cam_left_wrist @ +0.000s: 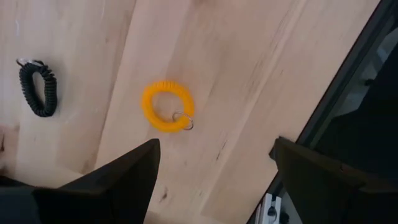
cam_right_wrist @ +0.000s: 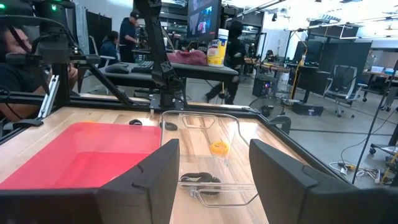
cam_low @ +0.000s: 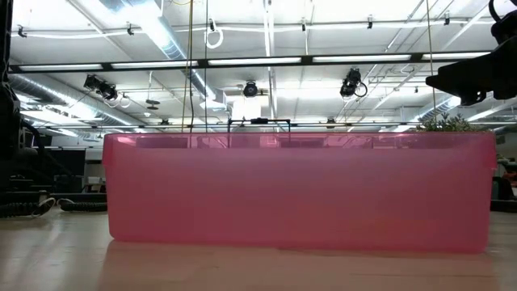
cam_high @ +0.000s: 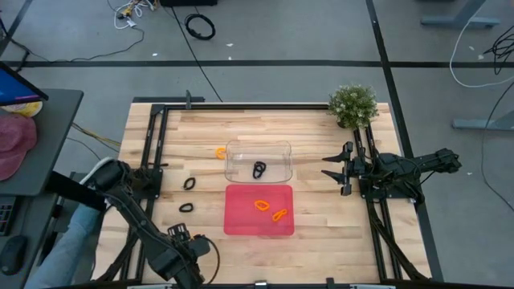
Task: Sort spring keychains
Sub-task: Put the yellow spring keychain into the red bin
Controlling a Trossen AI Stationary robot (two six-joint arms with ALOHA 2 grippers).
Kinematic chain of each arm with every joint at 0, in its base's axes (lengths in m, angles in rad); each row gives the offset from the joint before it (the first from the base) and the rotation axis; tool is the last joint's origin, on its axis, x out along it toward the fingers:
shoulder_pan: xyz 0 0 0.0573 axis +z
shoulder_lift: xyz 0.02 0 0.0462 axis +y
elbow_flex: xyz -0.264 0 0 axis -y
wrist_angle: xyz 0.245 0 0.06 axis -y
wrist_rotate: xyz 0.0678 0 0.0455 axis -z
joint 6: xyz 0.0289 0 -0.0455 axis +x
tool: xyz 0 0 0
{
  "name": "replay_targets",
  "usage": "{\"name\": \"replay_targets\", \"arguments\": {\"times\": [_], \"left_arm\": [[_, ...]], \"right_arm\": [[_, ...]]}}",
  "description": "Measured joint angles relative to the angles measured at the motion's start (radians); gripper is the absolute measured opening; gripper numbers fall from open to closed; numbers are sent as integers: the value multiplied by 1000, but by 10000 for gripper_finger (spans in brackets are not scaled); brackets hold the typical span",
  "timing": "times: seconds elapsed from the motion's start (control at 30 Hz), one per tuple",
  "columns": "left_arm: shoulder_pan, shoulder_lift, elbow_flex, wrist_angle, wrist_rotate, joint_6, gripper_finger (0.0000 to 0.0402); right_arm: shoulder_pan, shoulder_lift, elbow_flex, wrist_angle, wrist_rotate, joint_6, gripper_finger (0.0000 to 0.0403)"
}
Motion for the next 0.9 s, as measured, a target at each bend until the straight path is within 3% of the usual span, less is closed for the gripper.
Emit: {"name": "replay_targets", "arguments": {"times": [0.9], "left_arm": [[2, 0, -62, 8, -2, 8, 320]], "right_arm": [[0, 0, 0, 0, 0, 0, 198]]}}
